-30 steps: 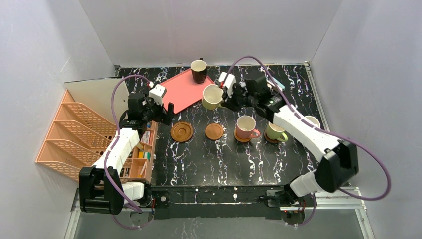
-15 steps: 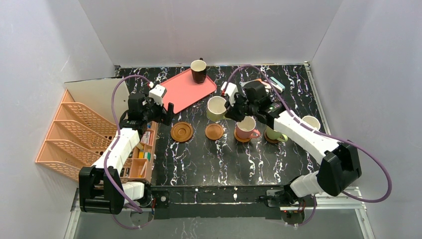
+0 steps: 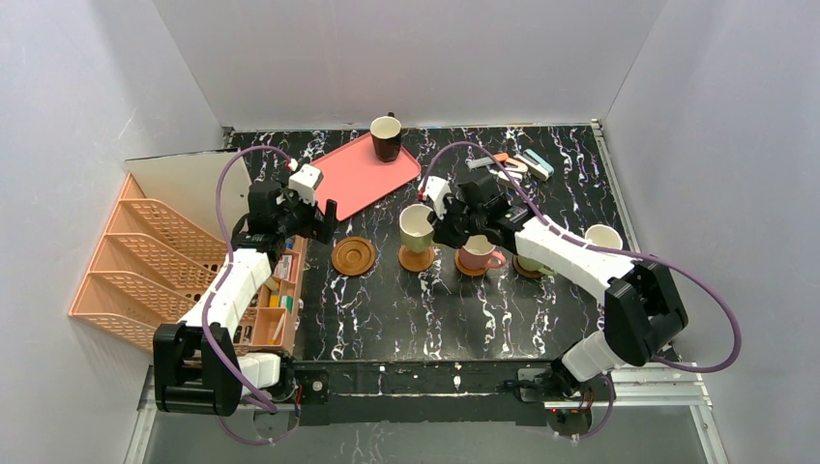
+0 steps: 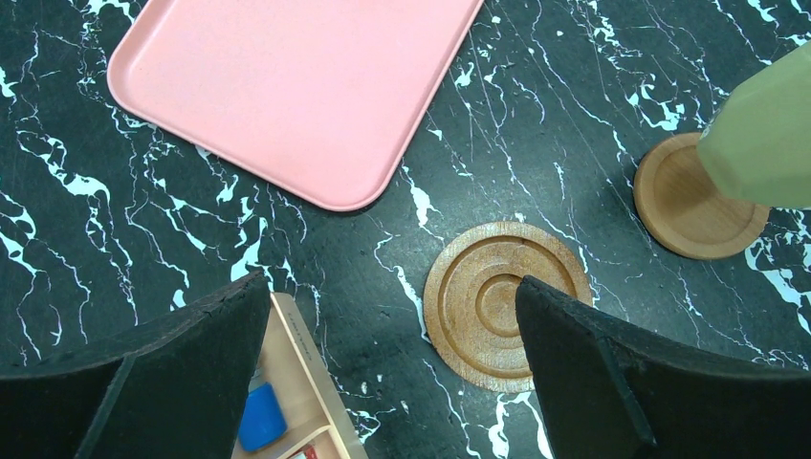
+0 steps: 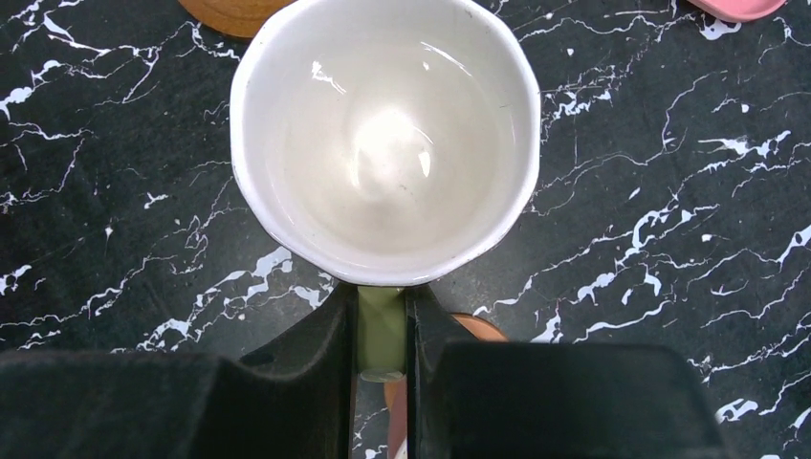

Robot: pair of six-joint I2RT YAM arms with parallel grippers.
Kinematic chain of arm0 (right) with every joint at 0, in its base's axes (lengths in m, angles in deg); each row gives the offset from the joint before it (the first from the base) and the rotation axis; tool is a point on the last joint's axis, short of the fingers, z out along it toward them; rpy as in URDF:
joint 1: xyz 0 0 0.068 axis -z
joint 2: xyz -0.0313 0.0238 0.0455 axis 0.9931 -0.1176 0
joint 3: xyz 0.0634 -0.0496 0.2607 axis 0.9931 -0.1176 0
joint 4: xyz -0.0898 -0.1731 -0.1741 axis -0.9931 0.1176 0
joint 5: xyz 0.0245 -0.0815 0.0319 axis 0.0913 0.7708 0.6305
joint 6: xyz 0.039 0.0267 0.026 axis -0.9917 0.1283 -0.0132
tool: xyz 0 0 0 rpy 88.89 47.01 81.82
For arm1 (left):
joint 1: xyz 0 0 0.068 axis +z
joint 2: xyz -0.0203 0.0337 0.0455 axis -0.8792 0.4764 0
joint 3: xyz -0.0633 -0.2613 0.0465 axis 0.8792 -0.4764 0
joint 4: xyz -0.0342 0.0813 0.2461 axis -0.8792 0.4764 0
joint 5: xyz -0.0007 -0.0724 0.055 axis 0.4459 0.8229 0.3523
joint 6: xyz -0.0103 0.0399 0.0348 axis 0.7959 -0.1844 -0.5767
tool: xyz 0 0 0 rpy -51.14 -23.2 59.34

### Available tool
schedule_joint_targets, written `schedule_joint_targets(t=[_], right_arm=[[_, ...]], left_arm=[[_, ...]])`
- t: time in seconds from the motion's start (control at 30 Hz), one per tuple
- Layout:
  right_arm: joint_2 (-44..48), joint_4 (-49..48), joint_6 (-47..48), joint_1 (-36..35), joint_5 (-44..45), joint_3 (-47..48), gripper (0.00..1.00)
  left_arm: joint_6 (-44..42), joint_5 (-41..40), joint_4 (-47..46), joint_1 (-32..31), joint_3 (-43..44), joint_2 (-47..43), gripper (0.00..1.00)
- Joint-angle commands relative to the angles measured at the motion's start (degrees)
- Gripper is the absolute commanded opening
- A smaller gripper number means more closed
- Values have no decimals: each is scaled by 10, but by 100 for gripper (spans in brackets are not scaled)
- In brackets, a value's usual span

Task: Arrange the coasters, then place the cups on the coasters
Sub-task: Place the cup on the coaster.

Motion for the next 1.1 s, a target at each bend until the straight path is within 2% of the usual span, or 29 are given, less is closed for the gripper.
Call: schedule_joint_targets(t=[0.0,1.07], right_arm=[[2,-80,0,-4,-5,7,1],[-30,-77,20,-7,-31,-7,1]], left_arm=[[-2,8,-3,5,-4,0,98],[-4,14,-1,8,-5,-2,98]])
